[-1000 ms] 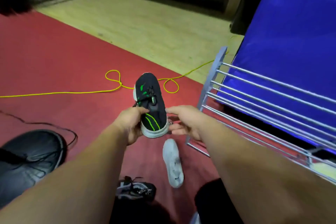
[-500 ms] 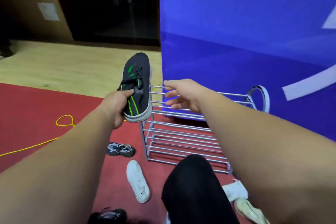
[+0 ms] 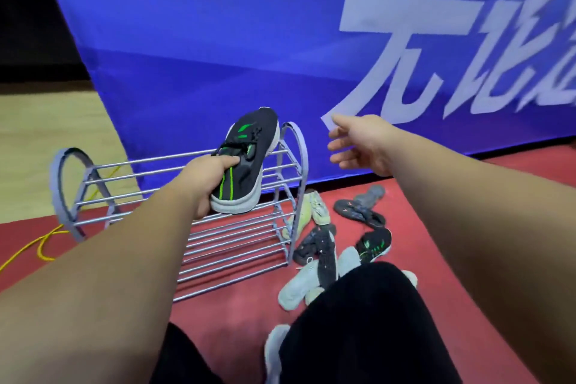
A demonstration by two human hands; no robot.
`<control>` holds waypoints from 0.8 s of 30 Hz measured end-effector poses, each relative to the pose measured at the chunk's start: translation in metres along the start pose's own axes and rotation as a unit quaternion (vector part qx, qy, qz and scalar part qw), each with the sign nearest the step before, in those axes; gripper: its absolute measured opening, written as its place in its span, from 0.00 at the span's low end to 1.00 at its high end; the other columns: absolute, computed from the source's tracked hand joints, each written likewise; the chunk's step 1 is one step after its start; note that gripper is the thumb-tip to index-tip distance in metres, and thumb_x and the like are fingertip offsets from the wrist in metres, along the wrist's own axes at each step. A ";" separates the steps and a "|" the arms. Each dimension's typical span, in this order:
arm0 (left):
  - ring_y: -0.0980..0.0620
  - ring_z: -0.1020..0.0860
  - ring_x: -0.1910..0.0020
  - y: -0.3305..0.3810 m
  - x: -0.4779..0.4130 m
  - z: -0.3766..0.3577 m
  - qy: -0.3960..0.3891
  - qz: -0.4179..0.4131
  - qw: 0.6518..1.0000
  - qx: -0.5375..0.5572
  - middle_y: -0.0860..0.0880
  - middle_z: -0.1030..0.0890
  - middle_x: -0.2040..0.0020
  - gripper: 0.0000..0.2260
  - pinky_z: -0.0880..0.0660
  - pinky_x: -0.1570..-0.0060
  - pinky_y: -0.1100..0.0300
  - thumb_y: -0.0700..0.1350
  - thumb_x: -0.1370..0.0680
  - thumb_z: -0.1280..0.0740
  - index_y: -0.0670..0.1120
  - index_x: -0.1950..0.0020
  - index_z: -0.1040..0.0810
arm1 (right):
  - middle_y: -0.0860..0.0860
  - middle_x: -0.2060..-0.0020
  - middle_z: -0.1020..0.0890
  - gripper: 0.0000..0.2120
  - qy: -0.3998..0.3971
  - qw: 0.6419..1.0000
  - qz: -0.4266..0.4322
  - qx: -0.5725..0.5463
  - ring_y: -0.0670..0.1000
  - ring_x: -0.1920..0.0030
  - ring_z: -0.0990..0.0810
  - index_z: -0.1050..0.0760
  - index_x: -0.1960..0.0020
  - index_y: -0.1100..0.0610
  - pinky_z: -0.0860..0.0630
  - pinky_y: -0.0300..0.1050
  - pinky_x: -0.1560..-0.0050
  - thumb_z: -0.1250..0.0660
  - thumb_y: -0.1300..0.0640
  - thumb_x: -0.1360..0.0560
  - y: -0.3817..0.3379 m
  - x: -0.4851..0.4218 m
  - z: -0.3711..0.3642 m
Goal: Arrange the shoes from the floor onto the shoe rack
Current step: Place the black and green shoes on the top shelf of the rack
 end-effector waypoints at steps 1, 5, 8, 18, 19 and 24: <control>0.43 0.14 0.55 0.001 -0.005 -0.016 -0.012 0.001 1.000 -0.009 0.40 0.13 0.50 0.10 0.18 0.47 0.48 0.44 0.21 0.30 0.42 0.42 0.17 | 0.56 0.54 0.19 0.22 0.010 1.000 -0.005 -0.001 0.55 0.64 0.18 0.23 0.43 0.59 0.21 0.47 0.62 0.37 0.40 0.18 0.007 0.001 0.013; 0.44 0.14 0.58 -0.004 -0.018 -0.081 -0.071 0.012 0.997 -0.037 0.41 0.13 0.52 0.09 0.18 0.56 0.53 0.43 0.20 0.31 0.42 0.42 0.17 | 0.56 0.53 0.18 0.24 0.045 0.999 -0.030 -0.005 0.56 0.63 0.18 0.23 0.40 0.61 0.20 0.48 0.60 0.37 0.40 0.18 0.037 0.001 0.062; 0.41 0.14 0.52 -0.014 -0.024 -0.122 -0.095 0.015 0.993 -0.072 0.40 0.13 0.51 0.12 0.19 0.44 0.45 0.44 0.21 0.30 0.42 0.40 0.18 | 0.56 0.52 0.17 0.25 0.067 0.997 -0.046 -0.019 0.57 0.60 0.17 0.23 0.39 0.61 0.18 0.53 0.54 0.37 0.40 0.19 0.062 -0.003 0.099; 0.43 0.15 0.61 -0.059 -0.045 -0.224 -0.071 0.033 0.983 -0.165 0.39 0.13 0.57 0.06 0.18 0.49 0.48 0.42 0.22 0.30 0.40 0.49 0.18 | 0.53 0.55 0.18 0.24 0.082 0.987 -0.122 -0.062 0.52 0.65 0.19 0.23 0.39 0.60 0.22 0.45 0.63 0.38 0.40 0.18 0.183 -0.042 0.172; 0.43 0.15 0.61 -0.065 -0.048 -0.230 -0.067 0.035 0.982 -0.176 0.39 0.13 0.56 0.07 0.18 0.49 0.48 0.42 0.22 0.30 0.39 0.47 0.18 | 0.53 0.56 0.18 0.23 0.080 0.986 -0.131 -0.063 0.52 0.65 0.20 0.23 0.39 0.60 0.22 0.45 0.62 0.39 0.40 0.18 0.195 -0.047 0.176; 0.41 0.14 0.59 -0.084 -0.065 -0.256 -0.050 0.049 0.971 -0.228 0.39 0.13 0.56 0.09 0.17 0.54 0.50 0.42 0.22 0.30 0.38 0.45 0.18 | 0.53 0.54 0.18 0.21 0.074 0.983 -0.145 -0.088 0.52 0.62 0.18 0.22 0.41 0.58 0.21 0.45 0.62 0.39 0.41 0.17 0.232 -0.070 0.195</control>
Point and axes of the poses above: each hand's wrist, its own x-axis away from the middle knuckle, its own z-axis out of the back of the hand, y = z × x, the point moved 6 cm from there along -x, towards the middle knuckle
